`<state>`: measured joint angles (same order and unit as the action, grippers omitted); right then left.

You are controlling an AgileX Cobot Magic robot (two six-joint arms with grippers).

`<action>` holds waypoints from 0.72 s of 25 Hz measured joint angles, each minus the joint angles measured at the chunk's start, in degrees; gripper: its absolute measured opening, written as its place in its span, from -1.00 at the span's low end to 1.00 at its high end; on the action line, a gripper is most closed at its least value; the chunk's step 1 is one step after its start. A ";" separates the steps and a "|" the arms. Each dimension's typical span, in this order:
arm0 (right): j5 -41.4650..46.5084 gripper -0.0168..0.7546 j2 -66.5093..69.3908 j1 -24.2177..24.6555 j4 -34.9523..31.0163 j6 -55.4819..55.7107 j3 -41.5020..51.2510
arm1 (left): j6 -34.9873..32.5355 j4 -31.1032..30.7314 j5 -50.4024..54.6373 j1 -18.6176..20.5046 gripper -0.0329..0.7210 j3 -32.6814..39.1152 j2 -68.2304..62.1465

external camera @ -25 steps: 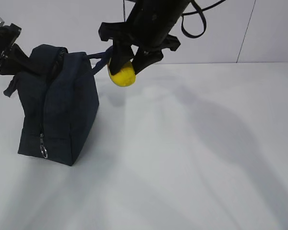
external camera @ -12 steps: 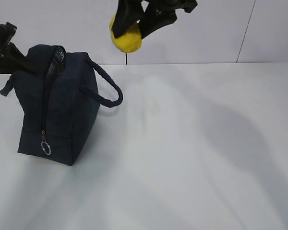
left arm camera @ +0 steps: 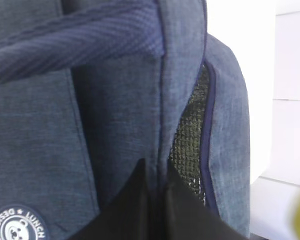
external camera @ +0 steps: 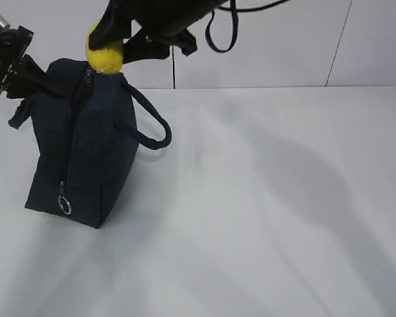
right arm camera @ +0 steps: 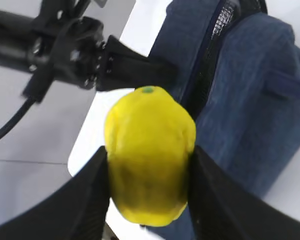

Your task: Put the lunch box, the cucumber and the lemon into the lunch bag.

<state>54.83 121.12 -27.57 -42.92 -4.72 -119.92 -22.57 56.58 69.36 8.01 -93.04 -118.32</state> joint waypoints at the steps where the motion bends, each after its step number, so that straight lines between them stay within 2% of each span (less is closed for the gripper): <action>1: -1.24 -0.06 1.47 0.00 -1.44 -0.26 0.00 | -0.14 0.12 0.00 -0.25 -0.95 0.00 0.00; 5: -5.83 -0.06 6.25 0.00 -8.29 -2.10 -0.05 | -0.31 0.25 -0.07 -0.78 -0.95 0.00 0.00; 12: -11.11 -0.06 11.74 0.00 -28.18 -12.49 -0.40 | -0.52 0.25 -0.12 -0.78 -0.95 0.00 0.00; 18: -12.82 -0.06 15.70 0.00 -32.09 -14.28 -0.51 | -0.61 0.25 -0.12 -0.78 -0.95 0.00 0.00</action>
<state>42.01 136.82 -27.57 -75.01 -19.00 -120.43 -23.18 56.82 69.24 7.23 -93.04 -118.32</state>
